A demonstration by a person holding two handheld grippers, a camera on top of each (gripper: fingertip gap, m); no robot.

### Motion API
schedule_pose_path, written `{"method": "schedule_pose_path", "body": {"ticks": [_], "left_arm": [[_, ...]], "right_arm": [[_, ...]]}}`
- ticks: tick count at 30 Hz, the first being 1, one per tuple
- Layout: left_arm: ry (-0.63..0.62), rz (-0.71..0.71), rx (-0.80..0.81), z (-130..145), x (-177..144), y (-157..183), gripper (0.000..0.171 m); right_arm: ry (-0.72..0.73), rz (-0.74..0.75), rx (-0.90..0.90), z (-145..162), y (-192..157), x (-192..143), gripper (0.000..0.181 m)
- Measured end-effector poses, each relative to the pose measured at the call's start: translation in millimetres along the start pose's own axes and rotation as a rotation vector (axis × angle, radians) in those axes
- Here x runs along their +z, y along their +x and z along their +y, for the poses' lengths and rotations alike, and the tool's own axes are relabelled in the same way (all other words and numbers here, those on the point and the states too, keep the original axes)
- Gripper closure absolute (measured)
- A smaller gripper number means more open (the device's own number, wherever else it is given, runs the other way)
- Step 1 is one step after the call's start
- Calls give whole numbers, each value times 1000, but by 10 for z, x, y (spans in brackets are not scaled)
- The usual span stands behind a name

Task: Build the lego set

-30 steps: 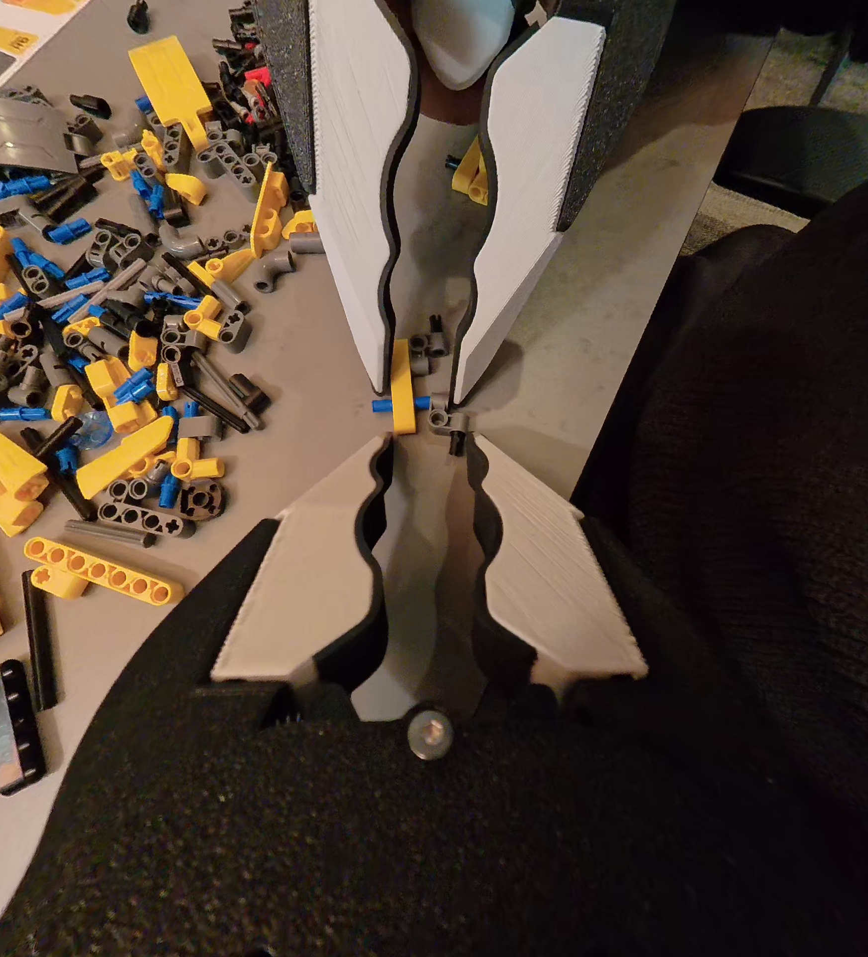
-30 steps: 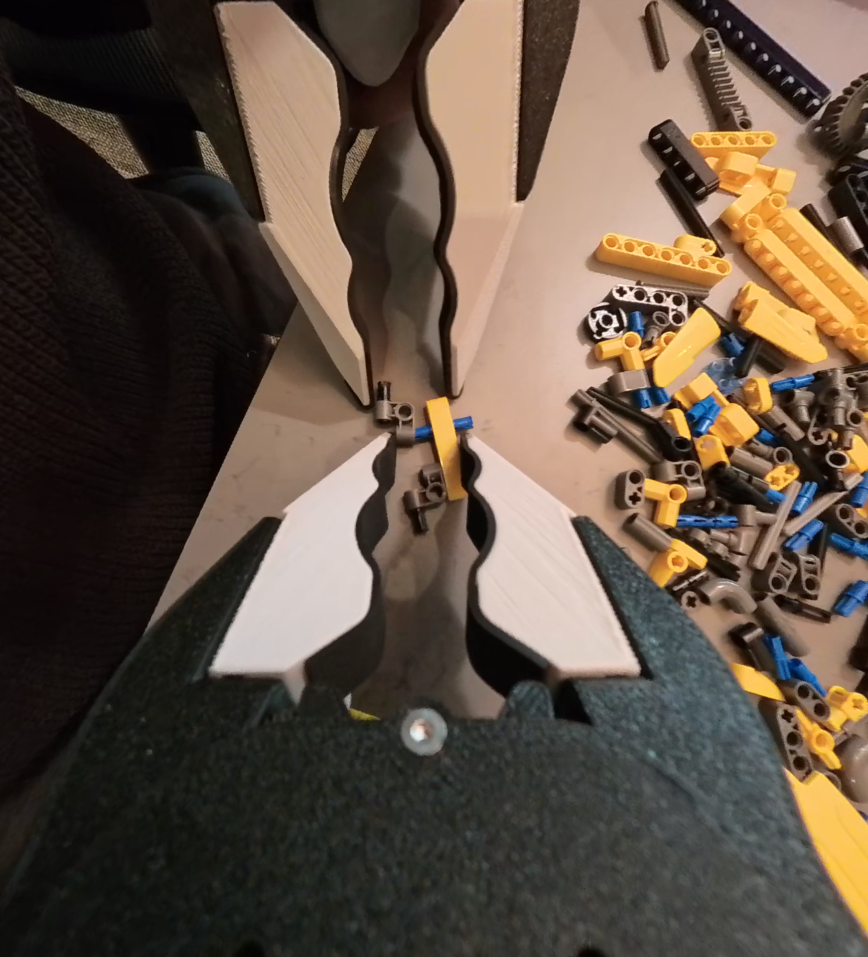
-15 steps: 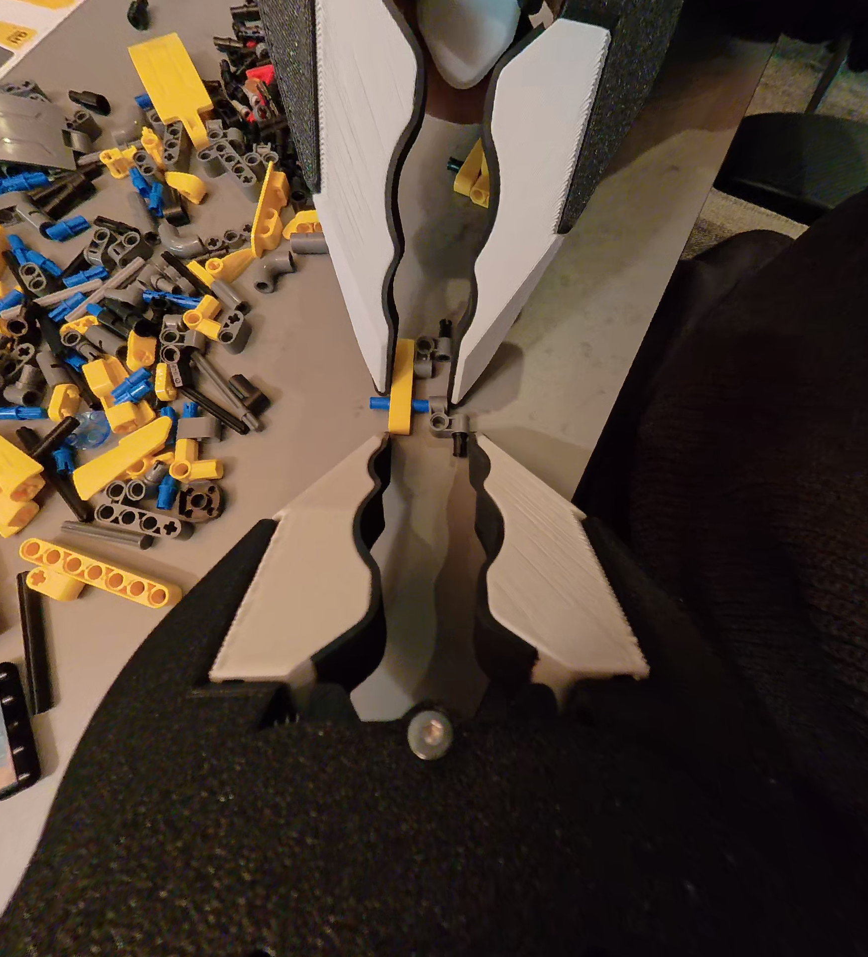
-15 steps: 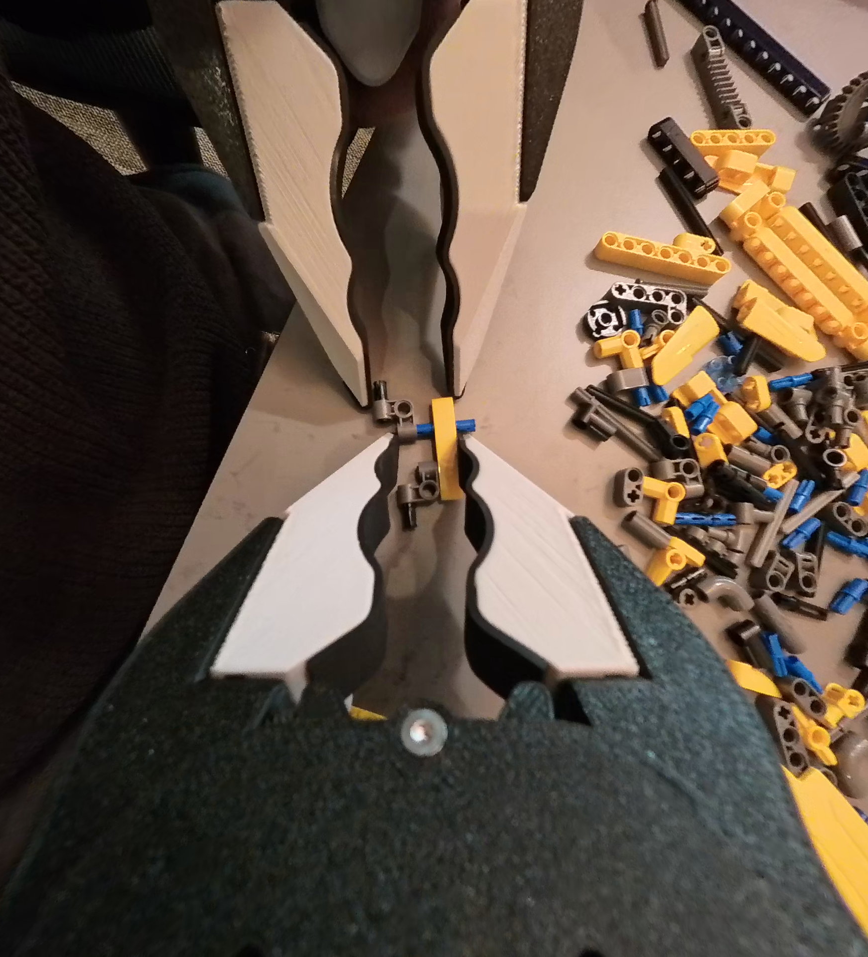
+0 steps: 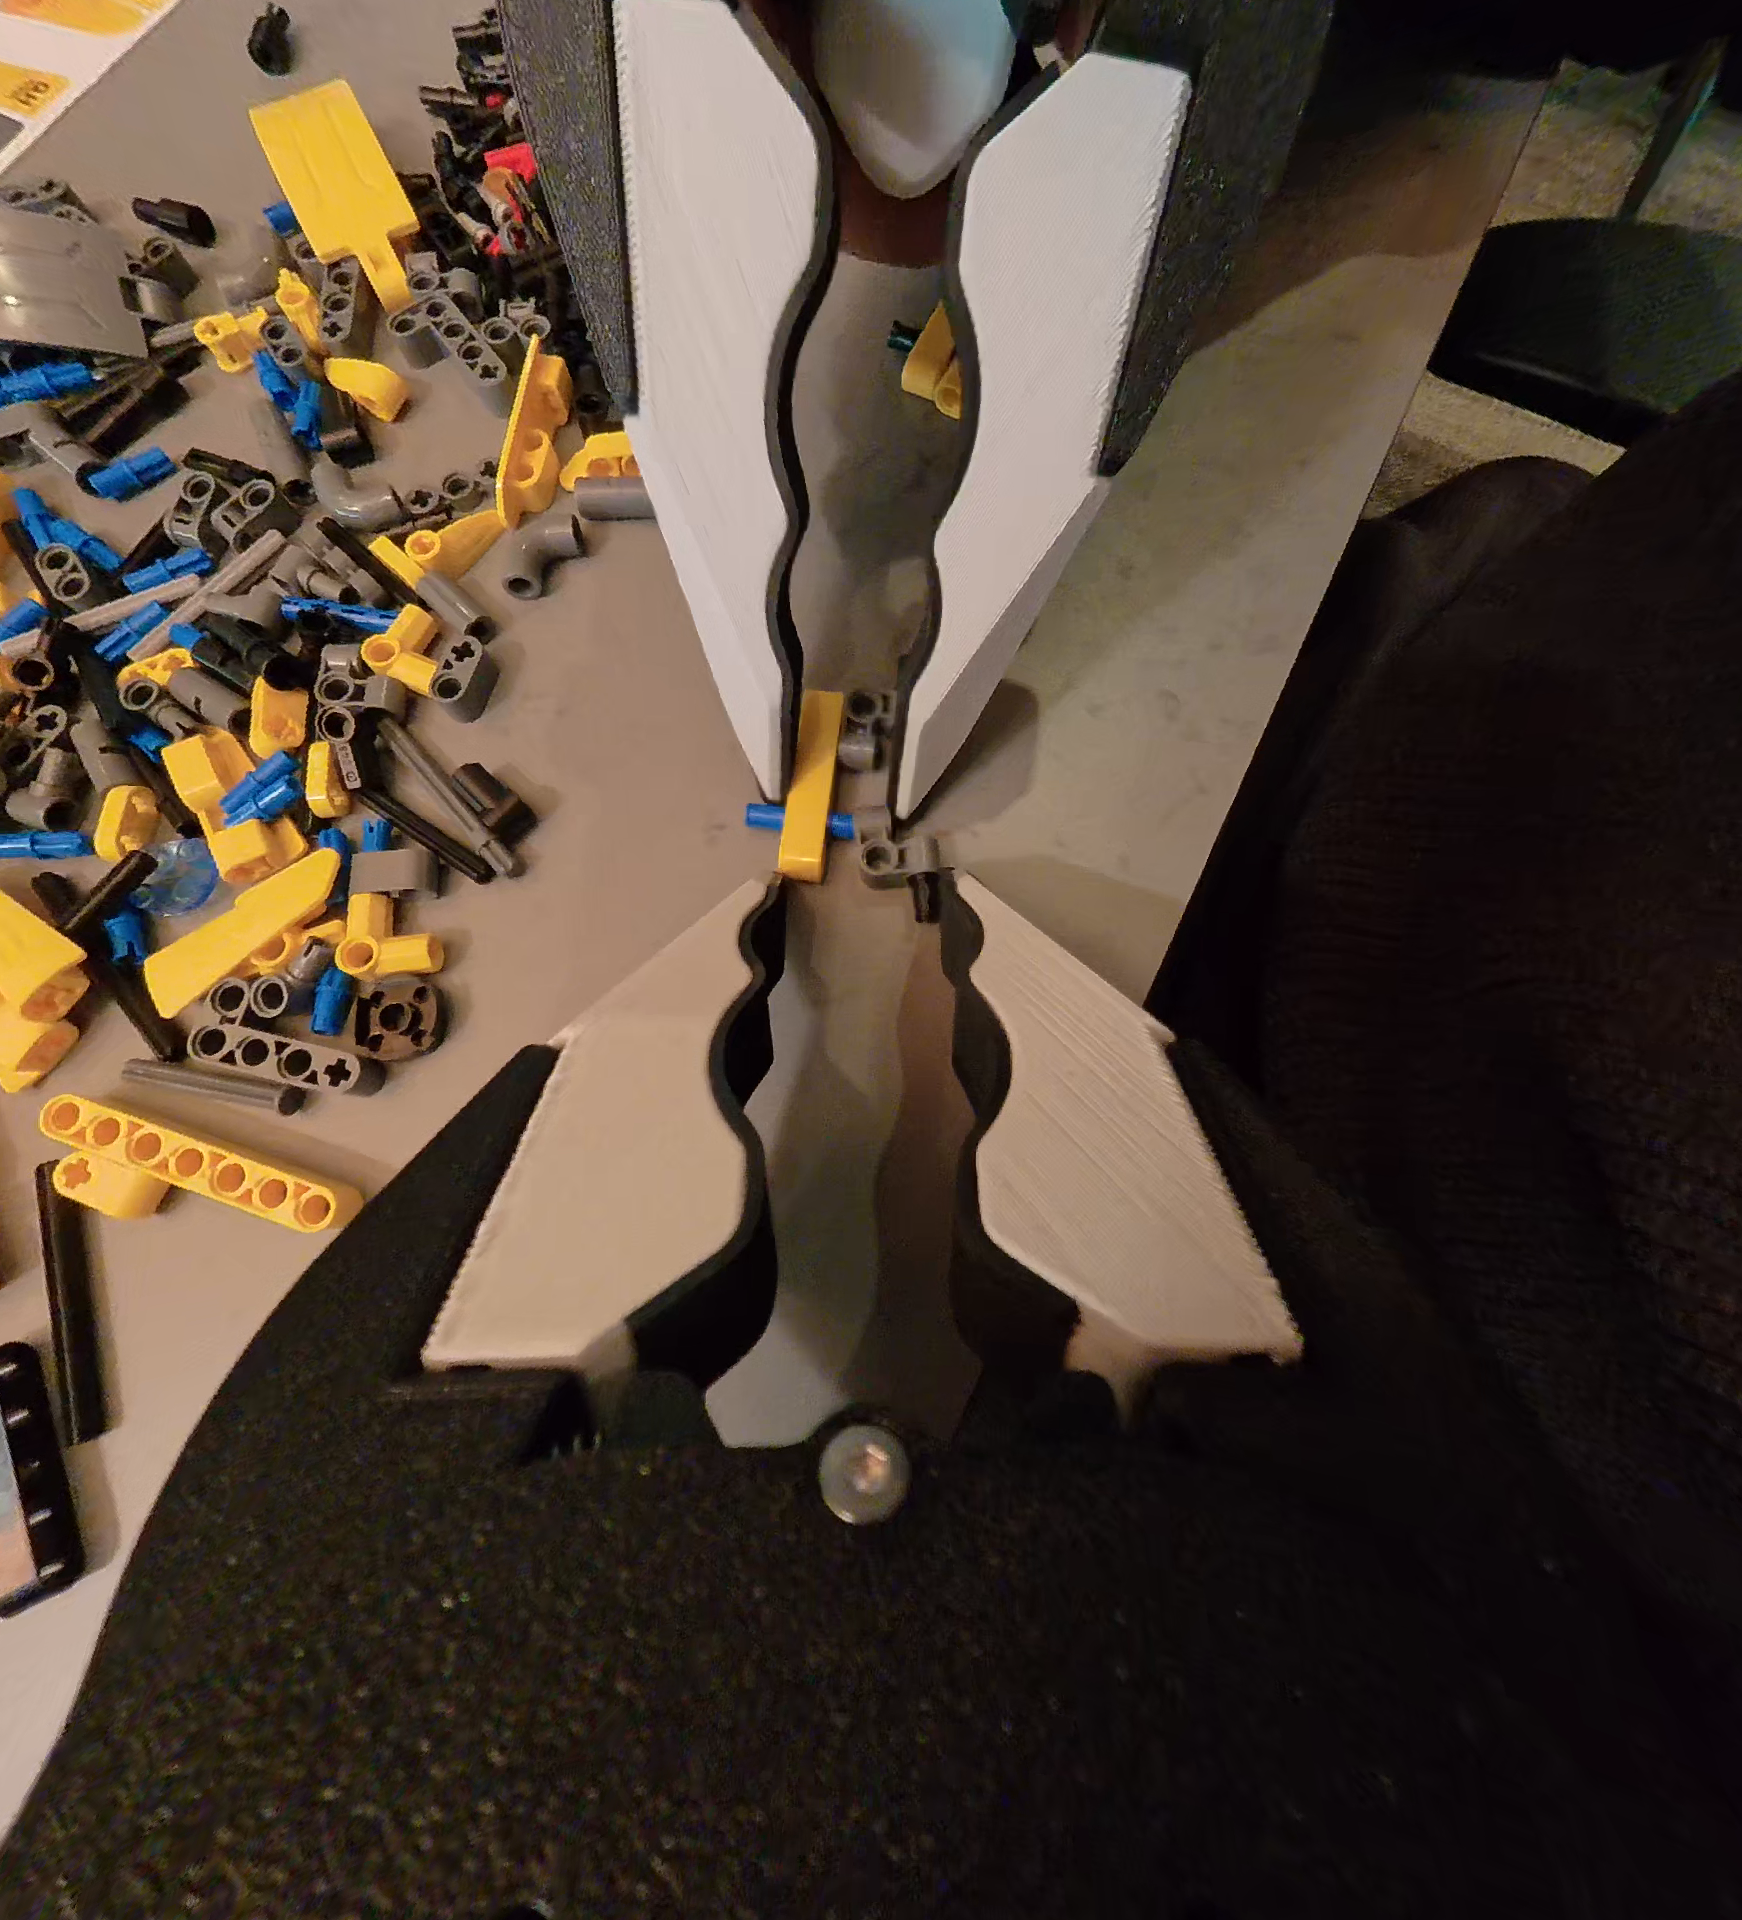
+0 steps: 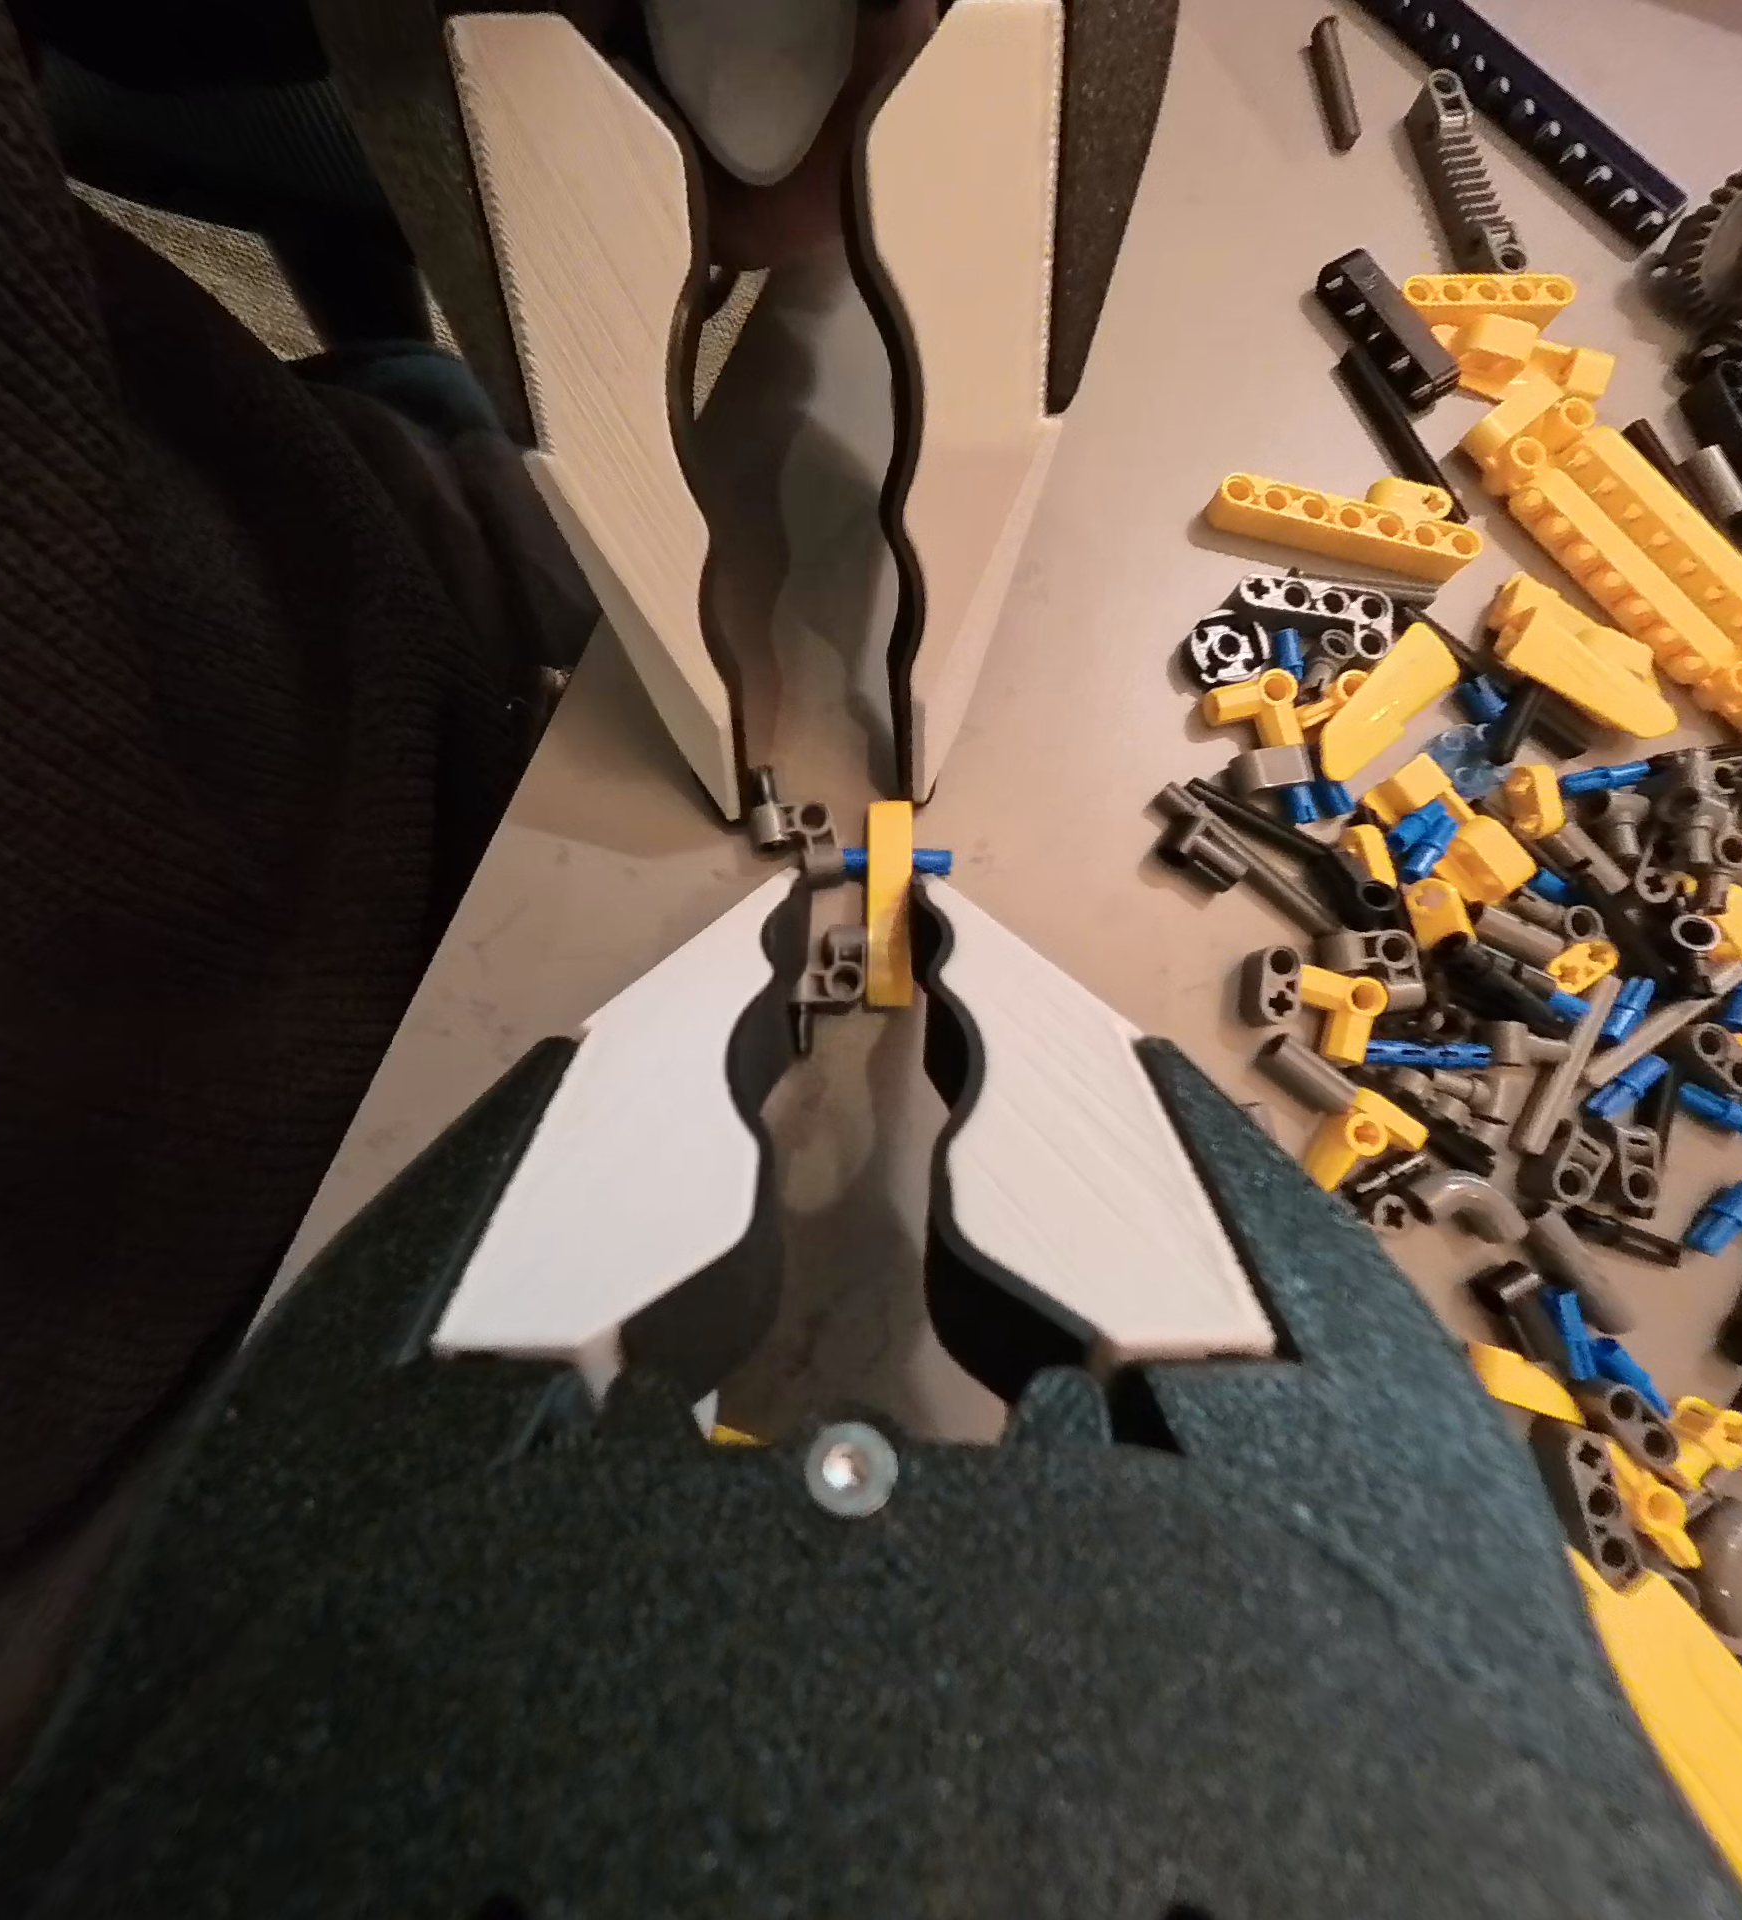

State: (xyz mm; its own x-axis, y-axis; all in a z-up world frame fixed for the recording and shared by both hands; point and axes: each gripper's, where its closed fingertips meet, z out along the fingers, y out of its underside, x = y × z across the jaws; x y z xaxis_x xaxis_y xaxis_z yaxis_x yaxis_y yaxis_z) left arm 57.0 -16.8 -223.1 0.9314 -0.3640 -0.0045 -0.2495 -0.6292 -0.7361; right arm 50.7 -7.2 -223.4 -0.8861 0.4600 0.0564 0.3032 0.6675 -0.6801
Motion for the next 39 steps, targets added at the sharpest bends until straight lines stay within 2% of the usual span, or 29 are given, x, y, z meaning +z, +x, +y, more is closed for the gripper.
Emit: {"method": "schedule_pose_path", "body": {"ticks": [2,3,16,21,23,29,39], "left_arm": [[0,-2,4,0,0,1,144],[2,-2,10,1,-3,8,151],[5,1,4,2,-4,7,151],[5,-19,-9,2,-2,-23,150],[2,-26,-8,1,-2,-30,149],[-12,-29,-2,0,0,-42,146],[-42,-90,-12,-5,-14,-177,145]], "right_arm": [[2,-1,-3,-1,-2,1,163],[1,-4,-7,0,-8,1,166],[-5,-2,0,5,-11,-1,166],[-5,21,-5,13,18,-13,160],[-11,38,-30,34,41,-84,154],[133,99,26,-76,193,-485,150],[157,227,36,37,354,-661,151]]}}
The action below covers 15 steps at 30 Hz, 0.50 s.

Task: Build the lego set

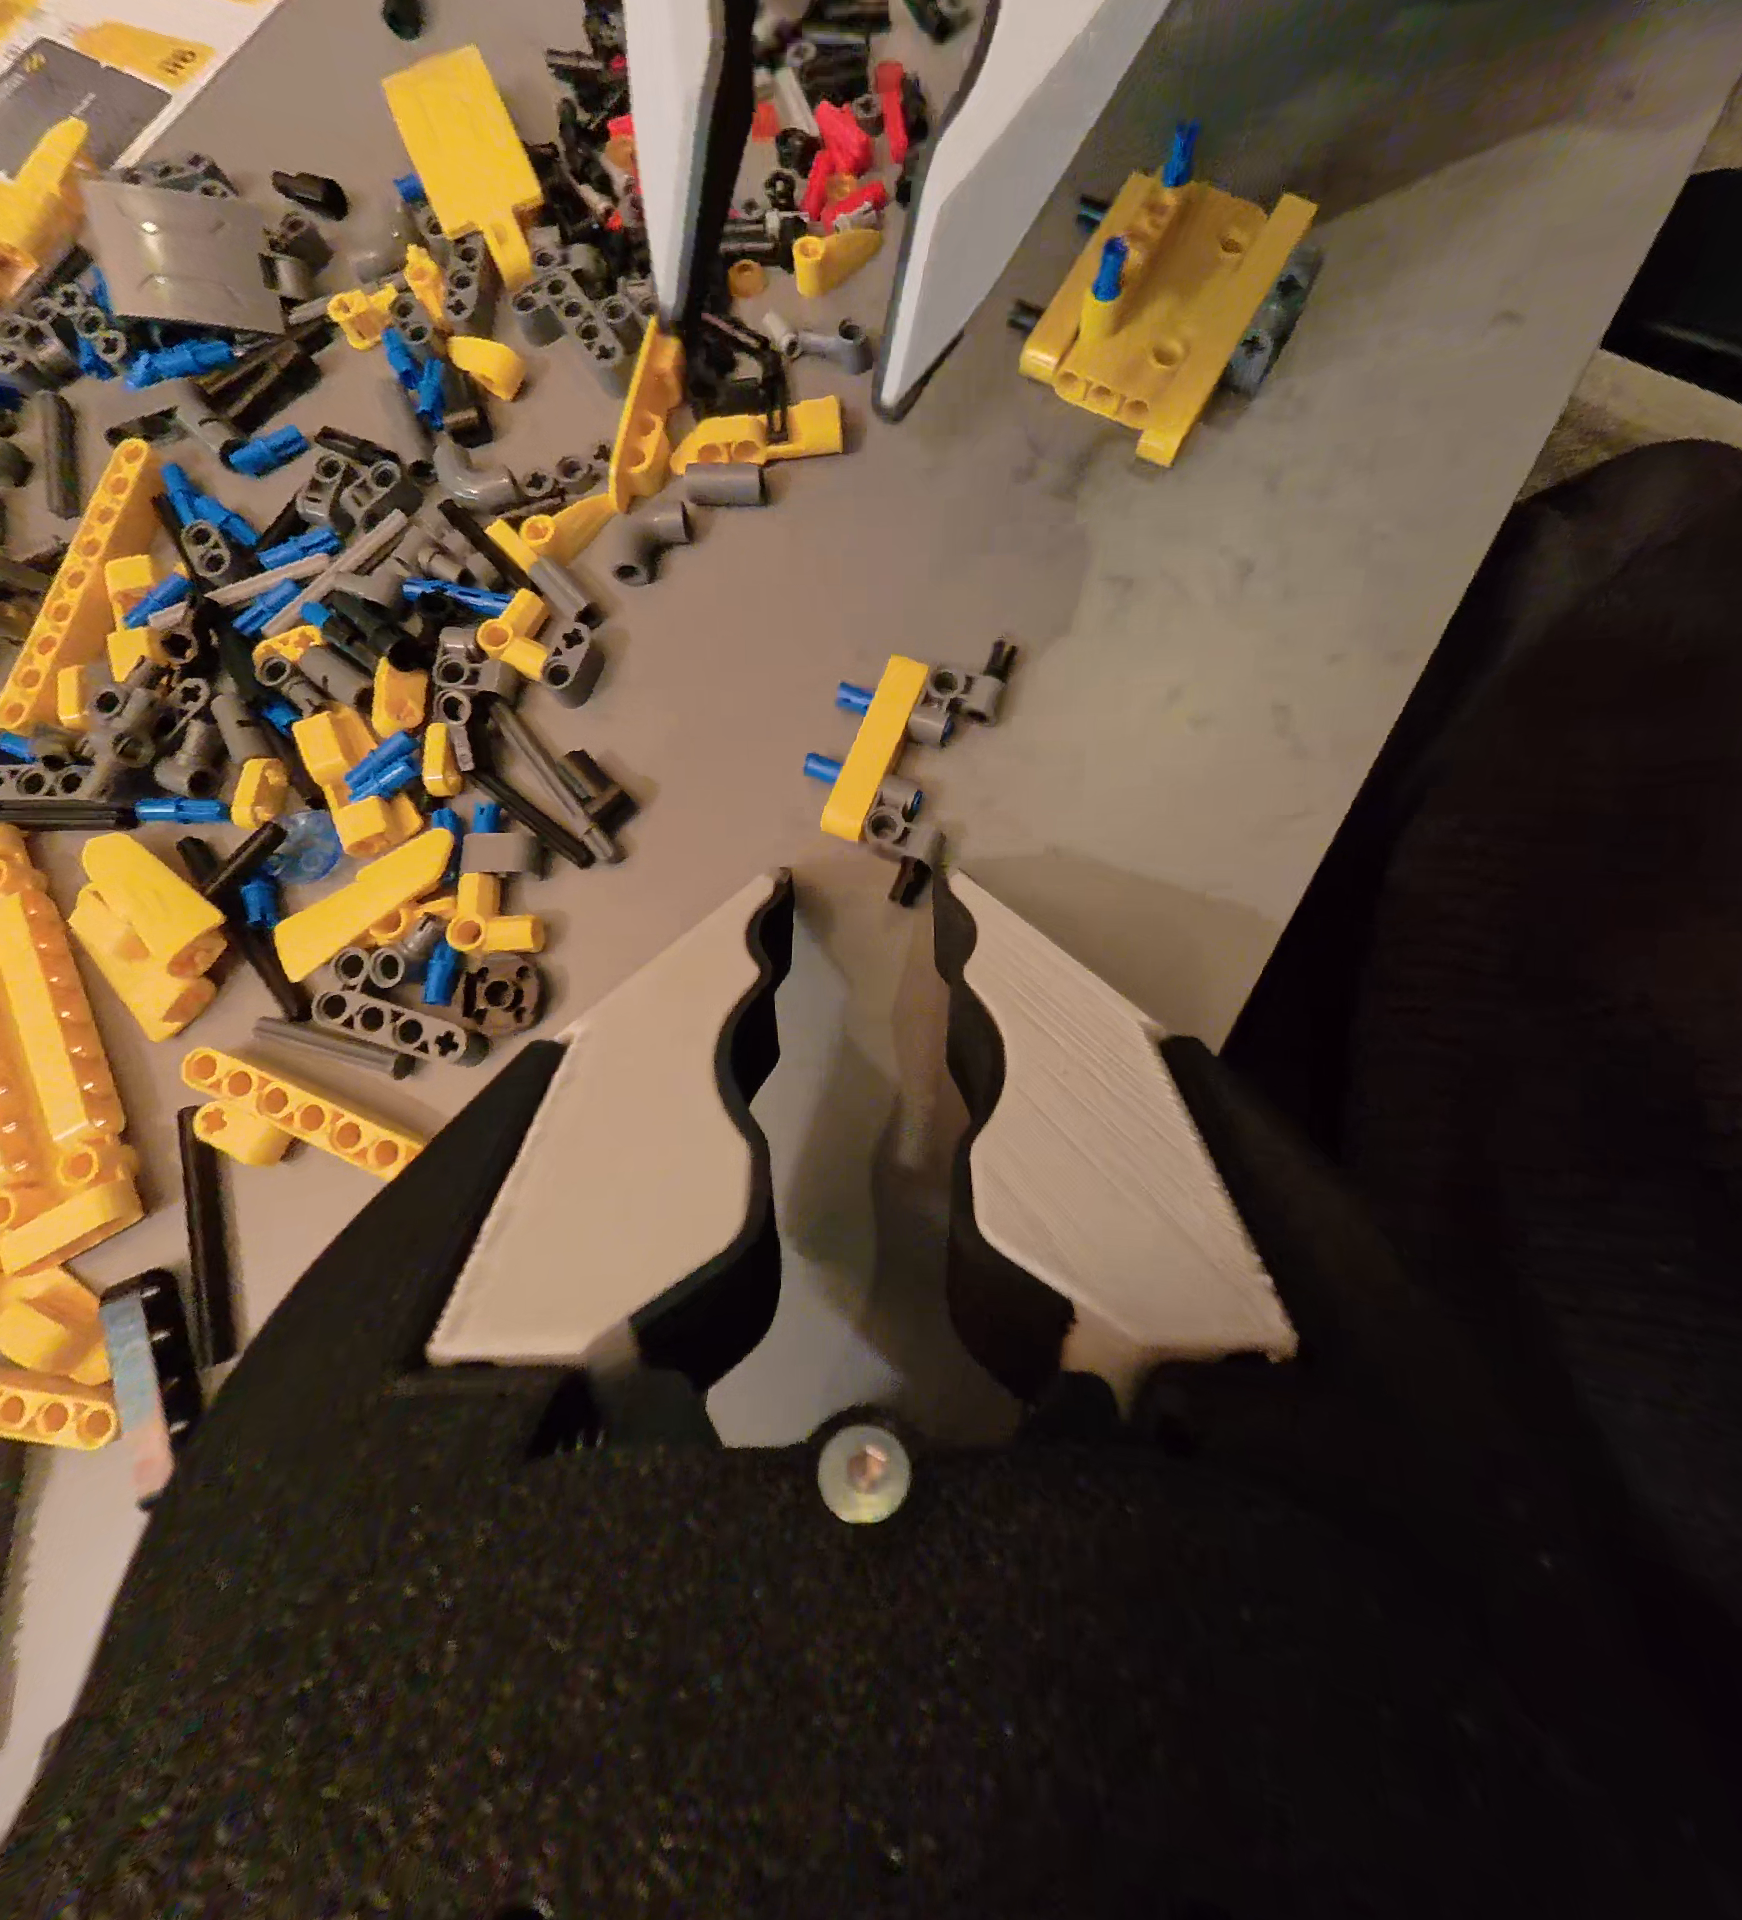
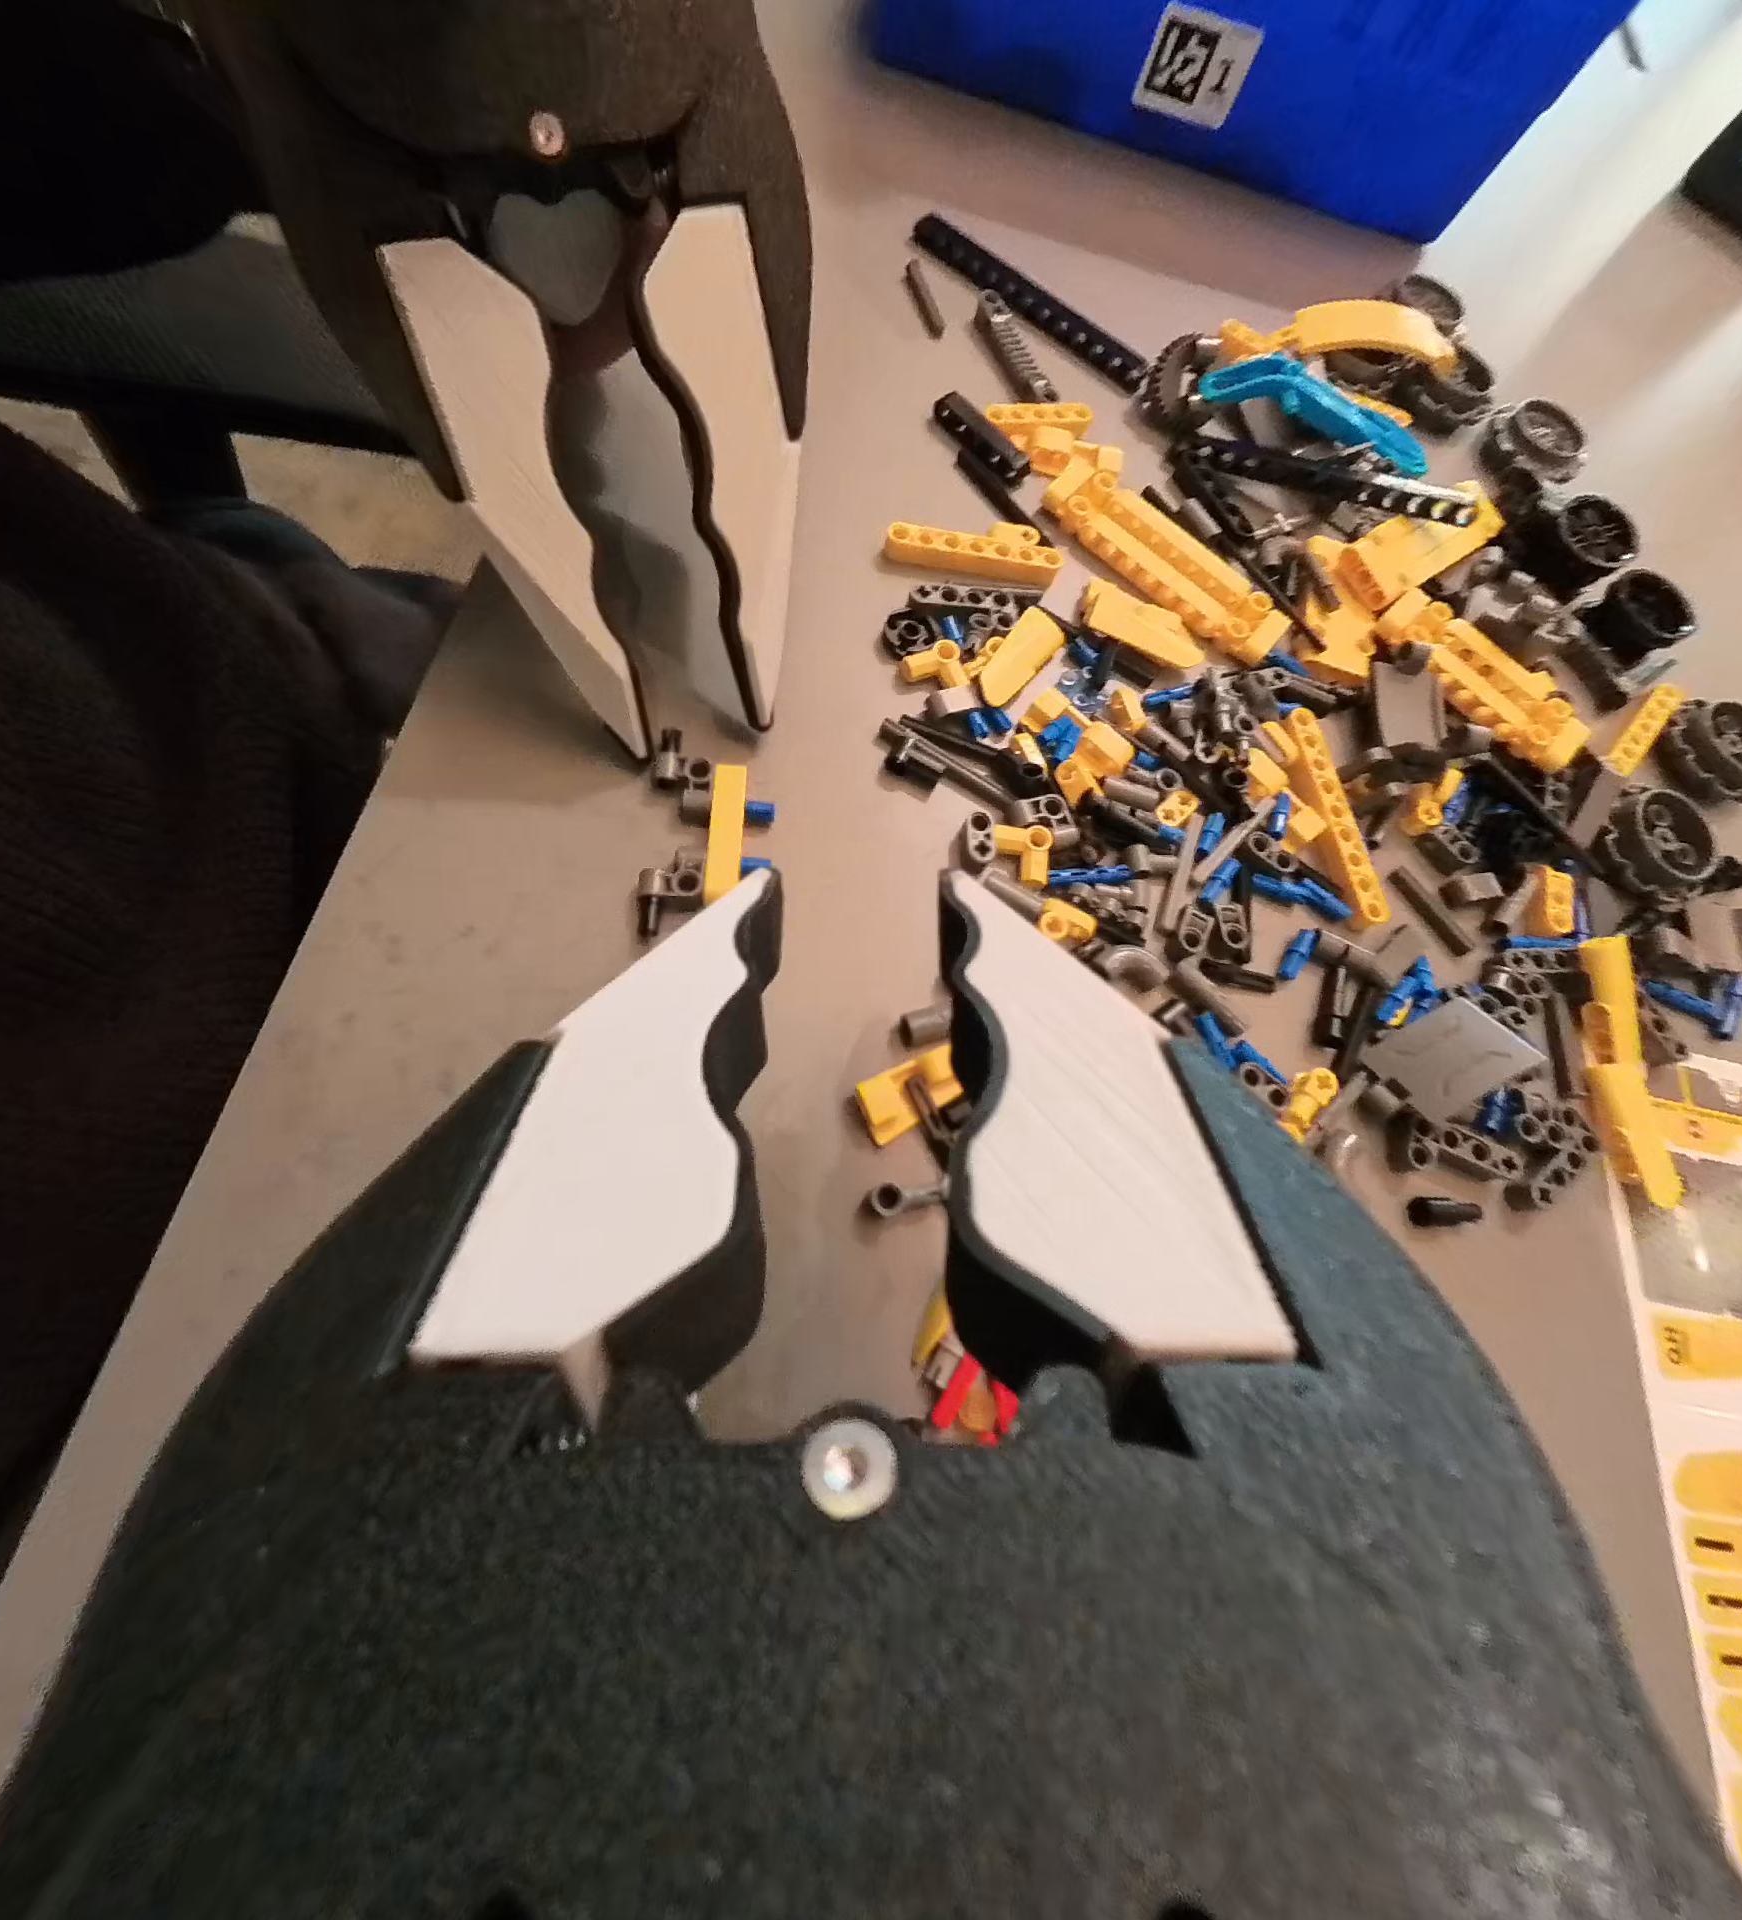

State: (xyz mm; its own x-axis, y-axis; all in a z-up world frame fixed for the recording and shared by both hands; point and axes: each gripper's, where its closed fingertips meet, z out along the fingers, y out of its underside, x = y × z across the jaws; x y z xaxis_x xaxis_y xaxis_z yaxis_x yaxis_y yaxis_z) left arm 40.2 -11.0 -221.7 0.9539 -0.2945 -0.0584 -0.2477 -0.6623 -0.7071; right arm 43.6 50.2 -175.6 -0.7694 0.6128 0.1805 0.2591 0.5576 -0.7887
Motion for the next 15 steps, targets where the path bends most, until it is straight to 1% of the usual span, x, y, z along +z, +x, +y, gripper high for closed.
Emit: {"method": "schedule_pose_path", "body": {"ticks": [2,3,5,11,13,15], "left_arm": [[32,23,-26,-28,-32,-2,144],[63,48,-34,-66,-56,18,140],[146,84,-37,-182,-117,37,139],[426,84,-78,-630,-264,-185,137],[488,79,-95,-712,-313,-263,138],[517,48,-113,-720,-338,-337,138]], "right_arm": [[36,15,22,-31,23,-60,151],[55,23,34,-47,33,-91,151],[91,44,46,-73,46,-149,151],[179,64,93,-101,64,-257,152],[203,62,115,-120,72,-270,152],[224,64,133,-135,86,-277,153]]}}
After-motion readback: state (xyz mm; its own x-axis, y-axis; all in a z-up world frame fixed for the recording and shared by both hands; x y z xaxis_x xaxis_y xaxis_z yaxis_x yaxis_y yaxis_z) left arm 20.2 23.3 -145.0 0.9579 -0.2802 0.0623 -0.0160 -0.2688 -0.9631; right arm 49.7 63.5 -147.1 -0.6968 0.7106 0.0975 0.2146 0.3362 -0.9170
